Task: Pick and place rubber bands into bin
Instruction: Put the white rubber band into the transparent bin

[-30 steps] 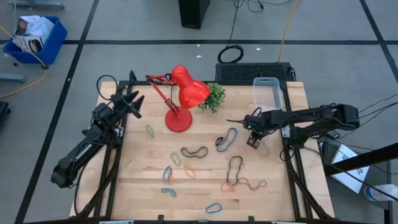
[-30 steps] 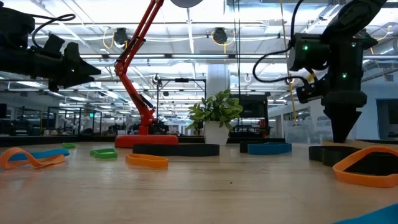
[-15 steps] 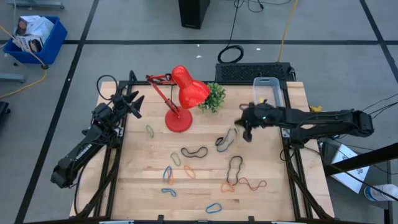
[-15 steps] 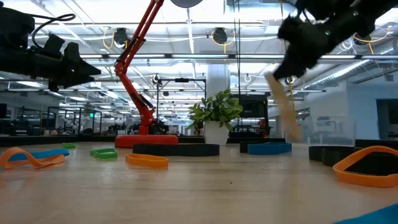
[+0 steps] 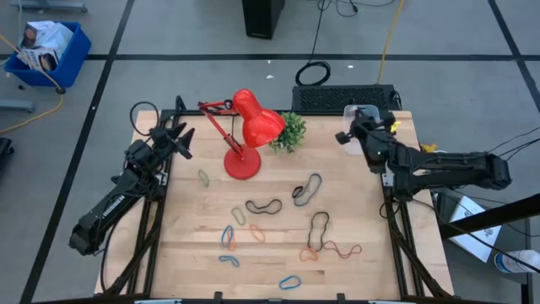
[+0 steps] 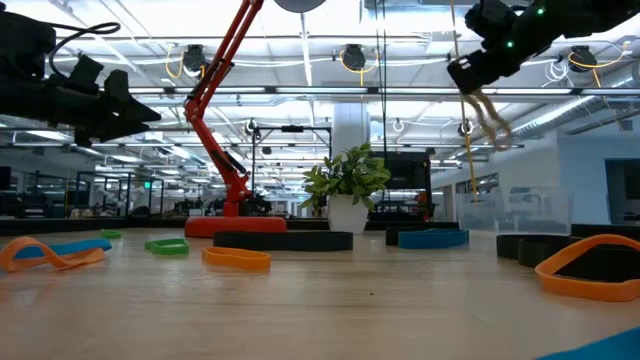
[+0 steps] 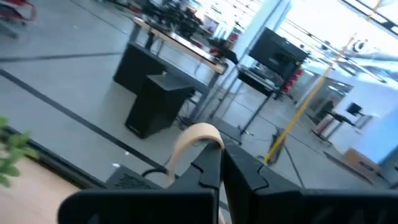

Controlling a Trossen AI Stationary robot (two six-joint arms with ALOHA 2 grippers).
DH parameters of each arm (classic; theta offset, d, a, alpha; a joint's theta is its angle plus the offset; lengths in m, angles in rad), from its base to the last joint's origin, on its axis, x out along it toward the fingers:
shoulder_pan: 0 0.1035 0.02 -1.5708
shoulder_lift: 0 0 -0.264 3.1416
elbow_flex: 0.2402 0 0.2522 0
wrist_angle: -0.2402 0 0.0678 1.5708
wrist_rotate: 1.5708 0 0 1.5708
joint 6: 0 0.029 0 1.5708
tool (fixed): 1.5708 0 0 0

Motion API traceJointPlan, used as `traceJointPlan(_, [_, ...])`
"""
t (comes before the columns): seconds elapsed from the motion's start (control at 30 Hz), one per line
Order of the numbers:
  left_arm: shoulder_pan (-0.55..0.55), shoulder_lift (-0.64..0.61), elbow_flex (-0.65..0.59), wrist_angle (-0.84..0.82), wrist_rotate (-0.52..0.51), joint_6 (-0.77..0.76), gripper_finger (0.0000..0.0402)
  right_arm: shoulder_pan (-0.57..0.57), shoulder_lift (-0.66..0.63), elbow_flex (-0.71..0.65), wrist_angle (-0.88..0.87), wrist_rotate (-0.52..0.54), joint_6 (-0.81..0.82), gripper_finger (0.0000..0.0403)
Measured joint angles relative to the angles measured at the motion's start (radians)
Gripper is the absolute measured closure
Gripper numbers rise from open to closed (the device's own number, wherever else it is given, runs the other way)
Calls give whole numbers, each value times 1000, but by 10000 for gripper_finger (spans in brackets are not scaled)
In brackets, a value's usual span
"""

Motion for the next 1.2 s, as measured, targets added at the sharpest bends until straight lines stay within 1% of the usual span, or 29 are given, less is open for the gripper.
traceJointPlan(0.13, [0,0,0,0,-2,0,172,-52,1,0,-56,7,29,403])
traceJointPlan(0.2, [0,0,0,0,-2,0,172,-92,1,0,-109,4,76,403])
traceJointPlan(0.23, [0,0,0,0,-2,0,172,-115,0,0,-141,-15,104,403])
traceJointPlan(0.37, [0,0,0,0,-2,0,172,-225,1,0,-233,-150,196,403])
traceJointPlan(0.5, [0,0,0,0,-2,-1,172,-327,3,0,-311,-183,243,403])
traceJointPlan(0.57, [0,0,0,0,-3,-1,172,-374,3,1,-362,-254,287,403])
traceJointPlan(0.67, [0,0,0,0,-4,-1,172,-441,7,1,-458,-401,385,403])
traceJointPlan(0.73, [0,0,0,0,-4,-1,172,-480,15,1,-523,-458,432,403])
traceJointPlan(0.87, [0,0,0,0,-4,-1,172,-531,41,1,-613,-543,494,403])
traceJointPlan(1.0, [0,0,0,0,-4,-1,172,-564,69,1,-630,-655,533,403])
traceJointPlan(1.2, [0,0,0,0,-4,-1,172,-599,110,1,-666,-753,621,403])
